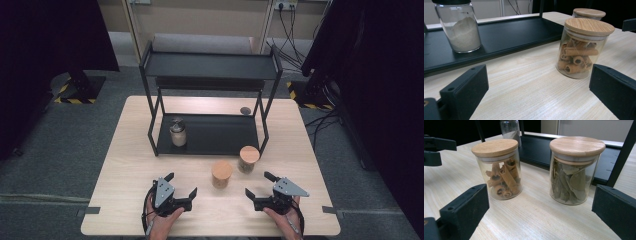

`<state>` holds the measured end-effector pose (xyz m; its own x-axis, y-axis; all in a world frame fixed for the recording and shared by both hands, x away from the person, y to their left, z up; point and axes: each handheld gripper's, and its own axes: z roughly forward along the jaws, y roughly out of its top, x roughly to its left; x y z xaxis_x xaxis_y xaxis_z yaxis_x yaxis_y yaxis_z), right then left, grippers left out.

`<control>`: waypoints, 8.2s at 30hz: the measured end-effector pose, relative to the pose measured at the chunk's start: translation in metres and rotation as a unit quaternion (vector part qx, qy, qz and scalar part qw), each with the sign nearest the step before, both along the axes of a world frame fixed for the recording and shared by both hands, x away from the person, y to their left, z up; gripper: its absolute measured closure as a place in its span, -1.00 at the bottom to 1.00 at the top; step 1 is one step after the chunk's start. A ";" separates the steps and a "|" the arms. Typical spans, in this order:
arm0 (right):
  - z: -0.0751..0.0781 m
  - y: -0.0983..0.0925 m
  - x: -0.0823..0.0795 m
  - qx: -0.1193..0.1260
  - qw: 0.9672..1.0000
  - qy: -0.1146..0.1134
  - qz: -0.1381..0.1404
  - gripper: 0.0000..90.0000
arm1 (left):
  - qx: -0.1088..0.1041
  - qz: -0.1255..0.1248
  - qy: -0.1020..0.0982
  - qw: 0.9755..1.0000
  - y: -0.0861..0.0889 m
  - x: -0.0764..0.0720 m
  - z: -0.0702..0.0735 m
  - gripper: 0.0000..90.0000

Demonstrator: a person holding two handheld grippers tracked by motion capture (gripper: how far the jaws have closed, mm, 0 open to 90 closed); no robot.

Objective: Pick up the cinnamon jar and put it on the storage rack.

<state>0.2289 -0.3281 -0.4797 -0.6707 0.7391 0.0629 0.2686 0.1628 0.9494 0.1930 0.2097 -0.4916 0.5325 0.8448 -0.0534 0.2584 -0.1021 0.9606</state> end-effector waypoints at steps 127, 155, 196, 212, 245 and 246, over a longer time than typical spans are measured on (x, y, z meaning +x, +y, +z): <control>0.009 0.089 0.048 -0.037 0.997 -0.009 0.062 -0.69 | -0.002 0.003 0.000 1.000 -0.002 -0.002 0.000 -0.95; 0.011 0.096 0.053 -0.055 0.997 0.001 0.062 -0.43 | -0.006 0.003 0.000 1.000 -0.001 -0.001 -0.001 -0.95; 0.030 0.102 0.059 -0.047 0.996 -0.019 0.070 -0.43 | -0.004 0.004 0.001 1.000 -0.001 -0.001 0.000 -0.95; 0.034 0.110 0.068 -0.047 0.996 -0.016 0.079 -0.42 | -0.003 0.004 0.002 1.000 -0.002 -0.001 0.000 -0.95; 0.043 0.122 0.085 -0.044 0.996 -0.012 0.078 -0.43 | -0.004 0.003 0.002 1.000 -0.001 -0.001 0.000 -0.95; 0.043 0.122 0.086 -0.044 0.996 -0.012 0.077 -0.43 | -0.004 0.003 0.002 1.000 -0.001 -0.001 0.000 -0.95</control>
